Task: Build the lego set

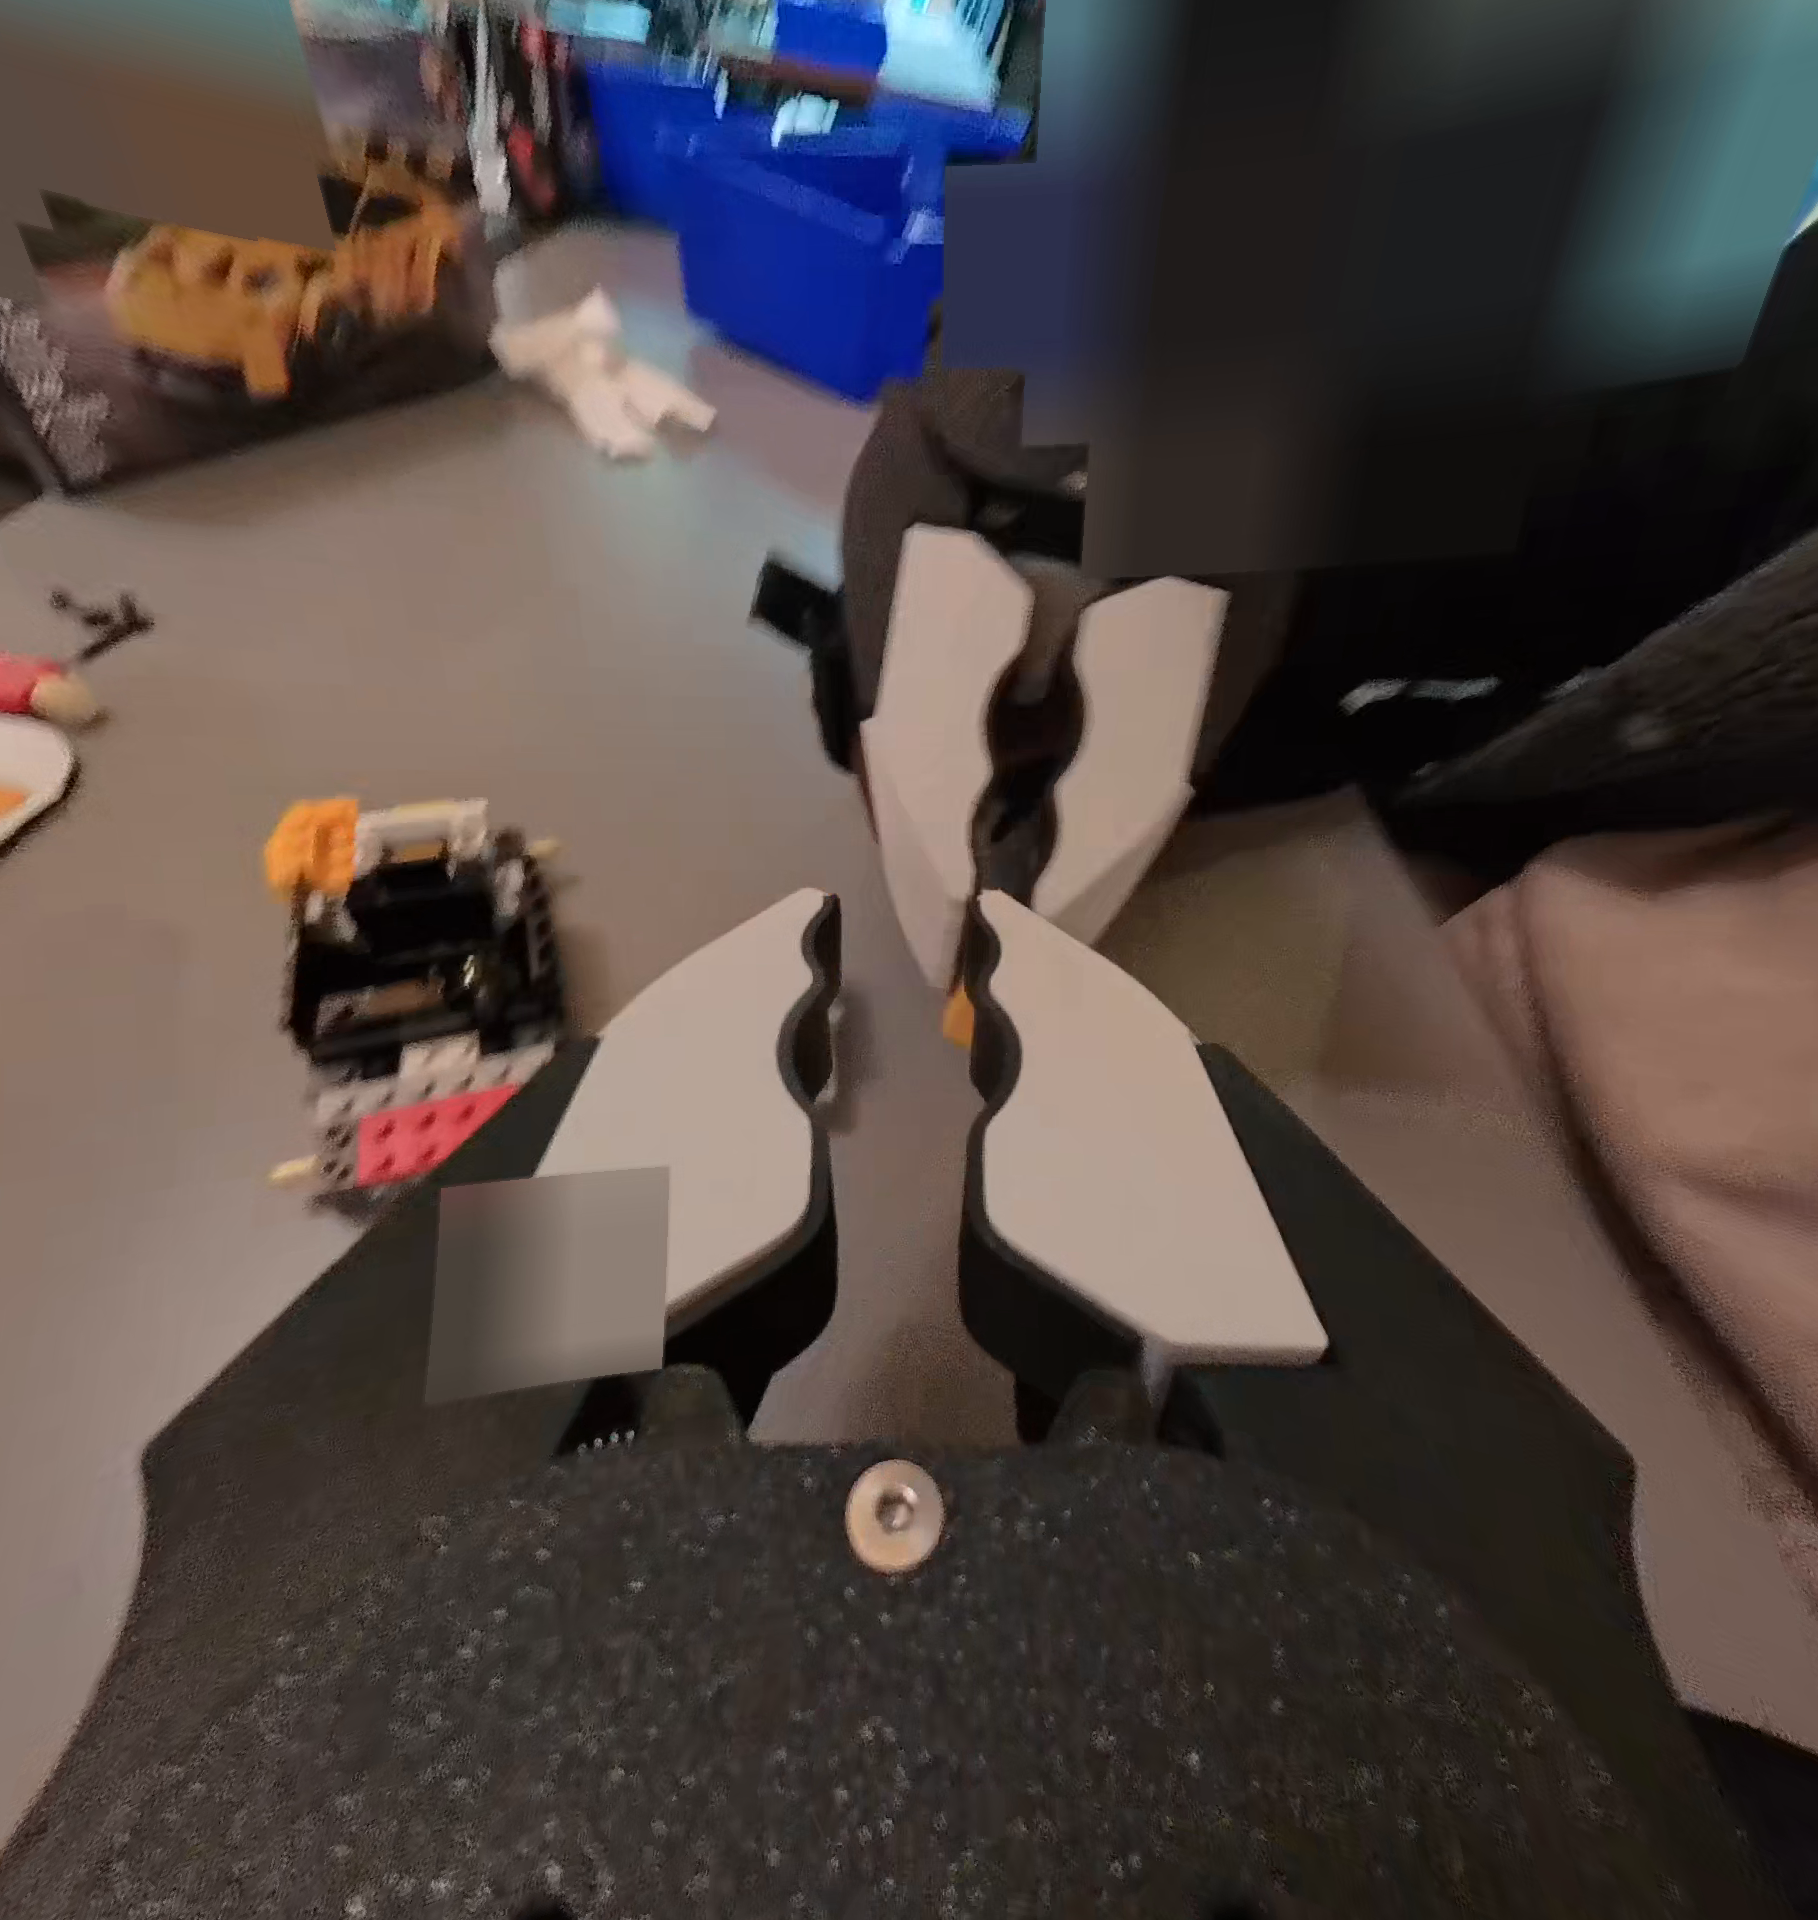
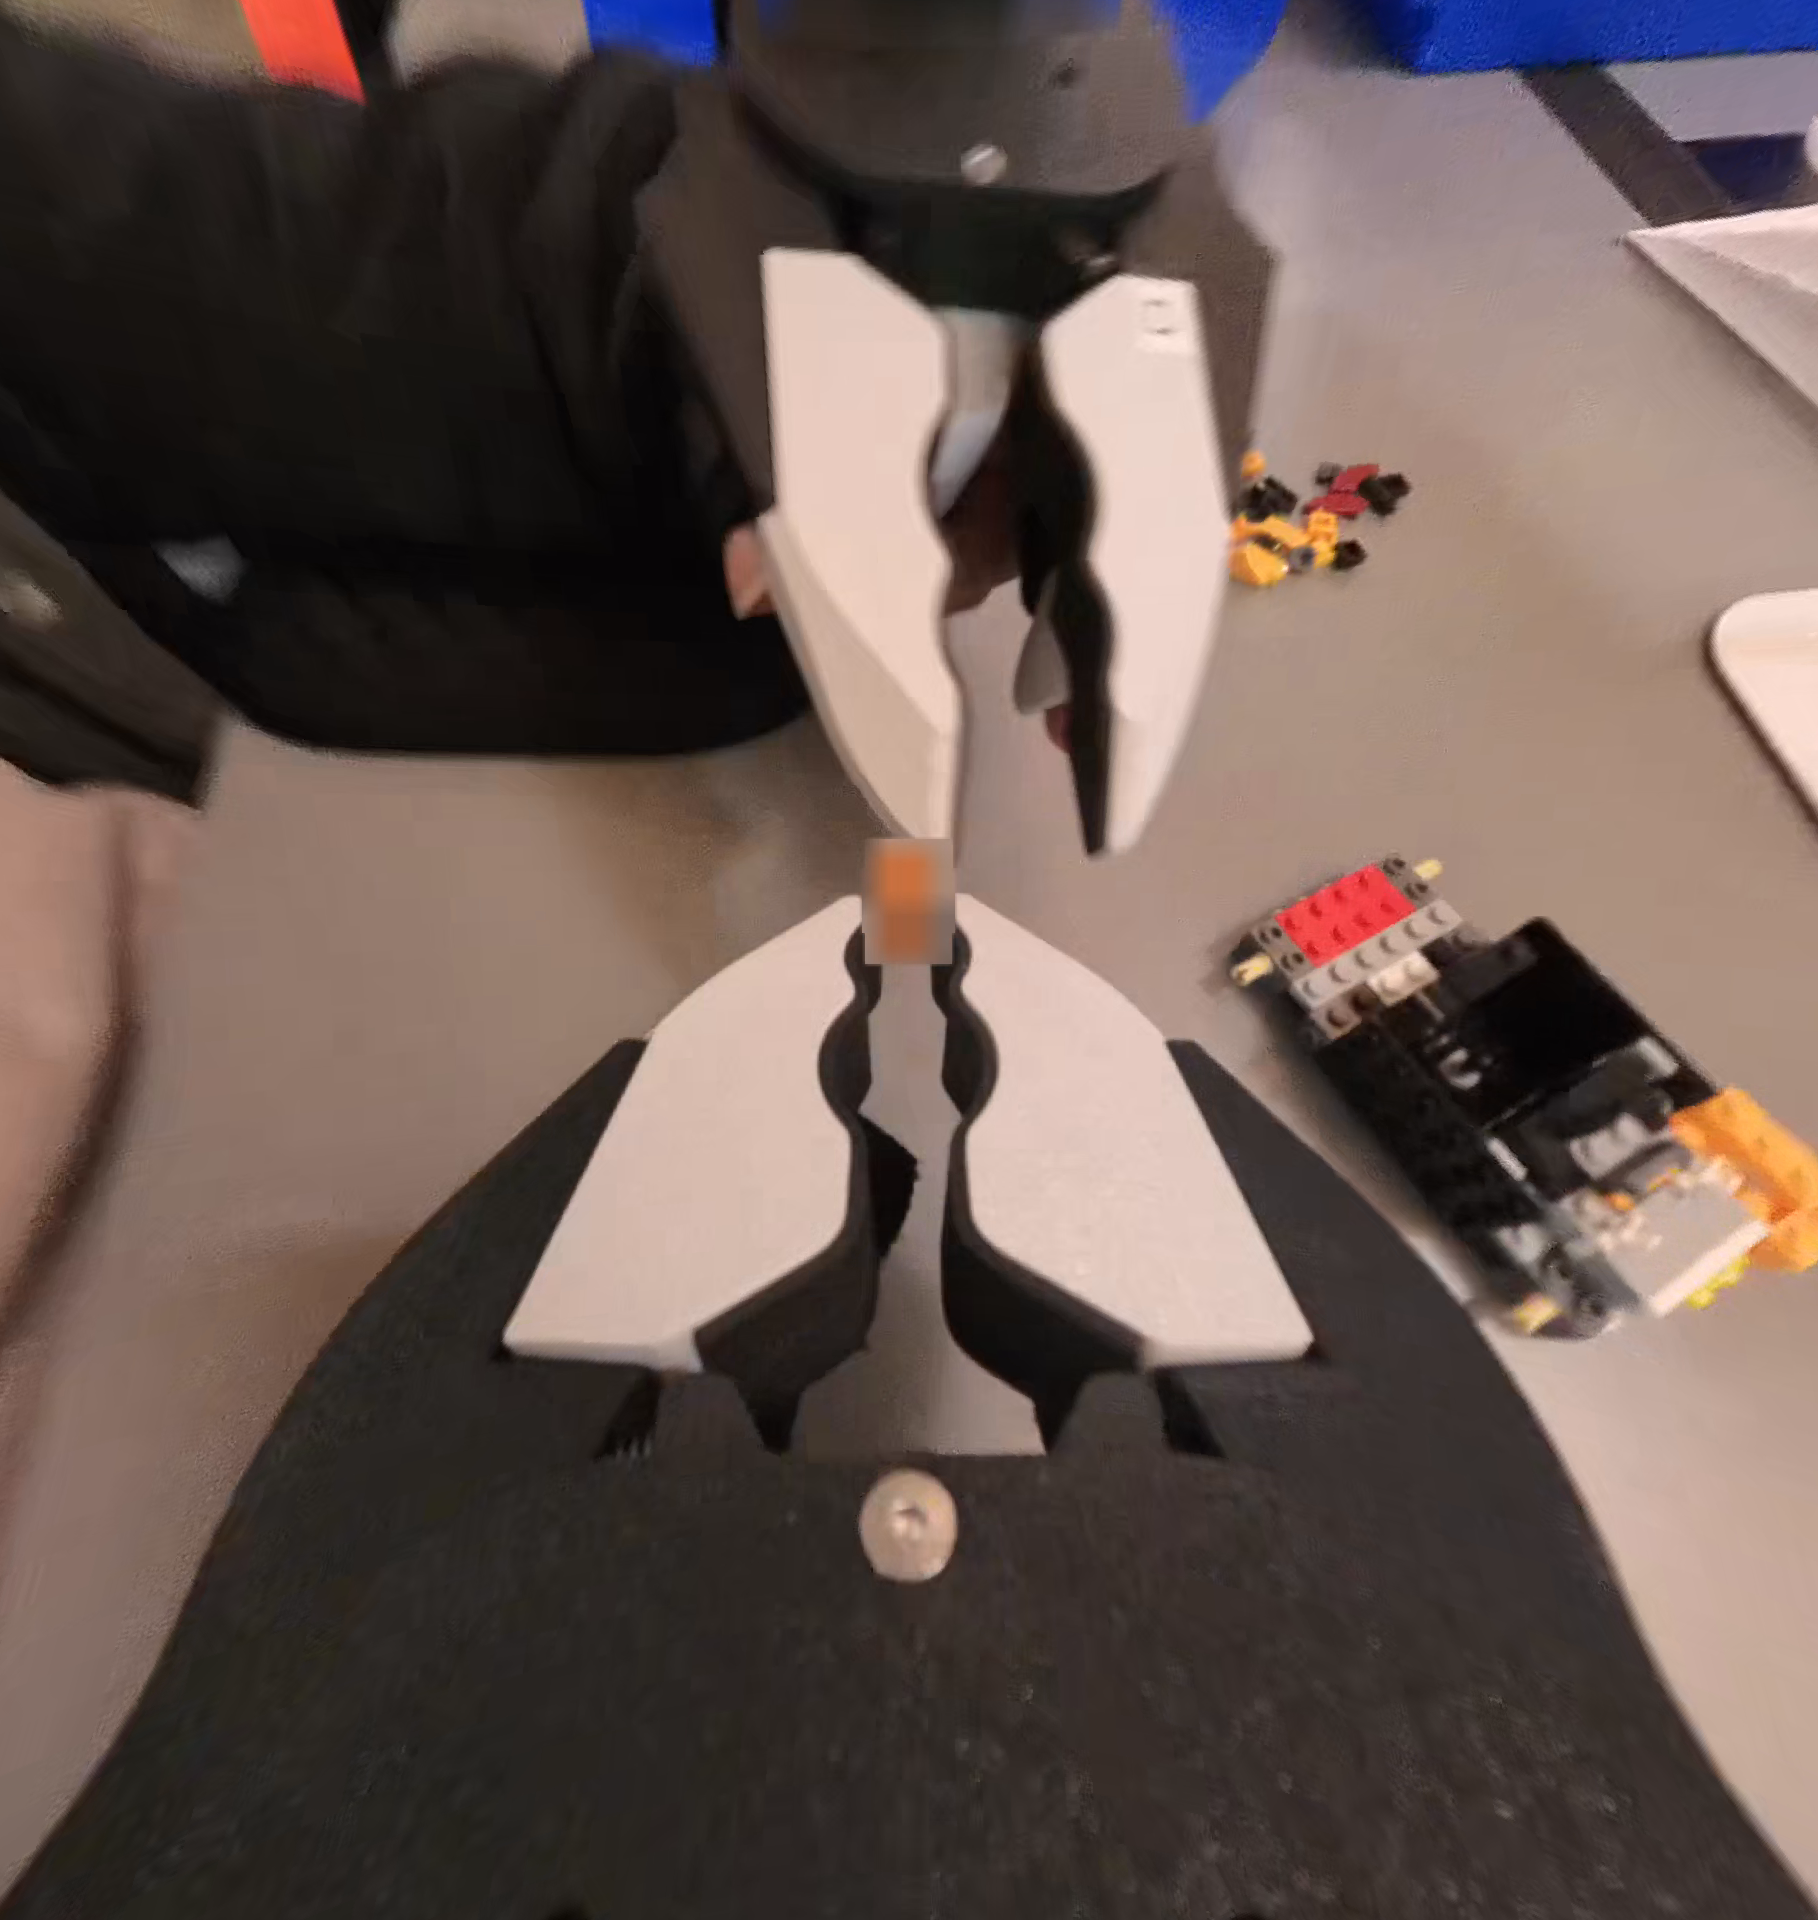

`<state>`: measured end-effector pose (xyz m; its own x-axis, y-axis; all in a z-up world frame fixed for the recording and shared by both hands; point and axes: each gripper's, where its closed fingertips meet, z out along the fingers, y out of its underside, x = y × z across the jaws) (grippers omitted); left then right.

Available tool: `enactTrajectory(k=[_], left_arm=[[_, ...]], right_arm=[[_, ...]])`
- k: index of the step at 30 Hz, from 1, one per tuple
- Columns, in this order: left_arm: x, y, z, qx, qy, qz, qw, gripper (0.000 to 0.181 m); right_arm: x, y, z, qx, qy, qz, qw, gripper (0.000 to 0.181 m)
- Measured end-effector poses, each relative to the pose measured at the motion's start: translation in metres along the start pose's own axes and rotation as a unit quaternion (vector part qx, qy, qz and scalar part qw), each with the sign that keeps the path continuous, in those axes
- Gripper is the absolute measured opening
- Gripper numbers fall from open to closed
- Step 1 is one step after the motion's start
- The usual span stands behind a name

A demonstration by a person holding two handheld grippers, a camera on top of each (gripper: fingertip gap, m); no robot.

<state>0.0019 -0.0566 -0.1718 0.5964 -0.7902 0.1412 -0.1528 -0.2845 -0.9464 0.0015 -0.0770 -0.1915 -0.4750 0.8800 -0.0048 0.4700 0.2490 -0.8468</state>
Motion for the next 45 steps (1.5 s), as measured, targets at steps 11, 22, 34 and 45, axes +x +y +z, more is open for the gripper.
enactTrajectory(k=[11,22,34,45], left_arm=[[0.03,-0.013,0.014,0.016,0.069,-0.033,0.997,0.01],[0.027,-0.07,-0.008,0.206,0.083,-0.099,0.97,0.013],[0.032,-0.095,-0.011,0.249,0.005,-0.053,0.967,0.008],[0.018,-0.051,0.002,0.062,-0.054,0.014,0.997,0.008]], right_arm=[[-0.006,-0.015,-0.039,0.092,-0.075,0.121,0.986,0.008],[0.002,-0.067,-0.073,0.33,-0.075,0.179,0.924,0.008],[0.005,-0.094,-0.085,0.429,-0.059,0.184,0.883,0.008],[0.01,-0.06,-0.073,0.231,0.006,0.087,0.969,0.025]])
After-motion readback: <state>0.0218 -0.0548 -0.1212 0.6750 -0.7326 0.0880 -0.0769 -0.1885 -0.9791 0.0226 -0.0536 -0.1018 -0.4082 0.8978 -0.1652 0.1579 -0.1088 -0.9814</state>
